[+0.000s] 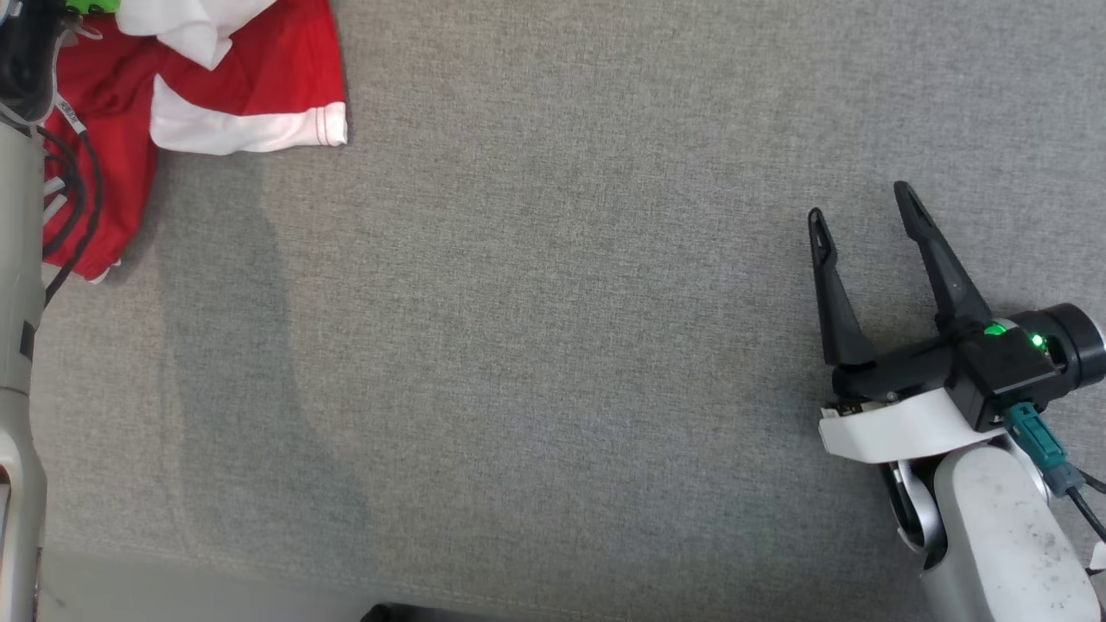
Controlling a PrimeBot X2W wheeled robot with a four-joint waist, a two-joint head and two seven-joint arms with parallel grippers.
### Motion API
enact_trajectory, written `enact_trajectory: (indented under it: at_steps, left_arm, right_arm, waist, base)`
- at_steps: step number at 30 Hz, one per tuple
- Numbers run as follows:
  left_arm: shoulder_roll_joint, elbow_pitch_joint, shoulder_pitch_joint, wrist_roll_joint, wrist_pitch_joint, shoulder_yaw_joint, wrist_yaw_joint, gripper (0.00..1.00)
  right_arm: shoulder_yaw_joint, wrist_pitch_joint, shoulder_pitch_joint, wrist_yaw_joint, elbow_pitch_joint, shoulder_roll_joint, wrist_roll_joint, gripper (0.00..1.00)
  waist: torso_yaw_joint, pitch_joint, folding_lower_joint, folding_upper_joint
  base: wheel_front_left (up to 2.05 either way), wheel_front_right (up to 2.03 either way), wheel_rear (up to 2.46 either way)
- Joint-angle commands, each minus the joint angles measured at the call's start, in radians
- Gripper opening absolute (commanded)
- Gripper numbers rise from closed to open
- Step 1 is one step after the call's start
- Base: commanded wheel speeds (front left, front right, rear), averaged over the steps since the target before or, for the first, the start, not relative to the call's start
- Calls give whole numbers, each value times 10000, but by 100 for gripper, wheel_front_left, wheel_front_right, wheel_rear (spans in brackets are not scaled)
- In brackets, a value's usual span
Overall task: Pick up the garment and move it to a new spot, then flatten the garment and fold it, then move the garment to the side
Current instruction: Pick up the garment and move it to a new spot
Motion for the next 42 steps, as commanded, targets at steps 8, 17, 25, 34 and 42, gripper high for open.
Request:
enact_trajectory:
  at_steps: [8, 17, 25, 34, 42]
  left_arm:
    - [538, -1414, 130, -891, -478, -1182, 11, 0]
    - [2, -2495, 166, -1550, -69, -1773, 34, 0]
    - [-1154, -3286, 595, -2112, 487, -2090, 225, 0]
    - [-2154, -3678, 1333, -2221, 865, -2848, 470, 0]
    - [-1851, -2407, 3304, -1631, 508, -3944, 388, 0]
  right_arm:
    - [189, 18, 558, -17, 410, 417, 283, 100]
    - [-587, 16, 831, -17, 332, 664, 532, 100]
    - [-749, 18, 1045, -17, 127, 695, 895, 100]
    - [-768, 16, 1281, -17, -194, 700, 1408, 100]
    - [-586, 18, 833, -17, -363, 701, 2103, 100]
  waist:
    - [-434, -2148, 0, -1]
    - [-2041, -3622, 0, -1]
    - [-3953, -4114, 0, -1]
    - [-5447, -3517, 0, -1]
    - [-5972, -2417, 0, -1]
  base:
    - [0, 0, 0]
    - [0, 0, 0]
    - [0, 0, 0]
    - [0, 0, 0]
    - [0, 0, 0]
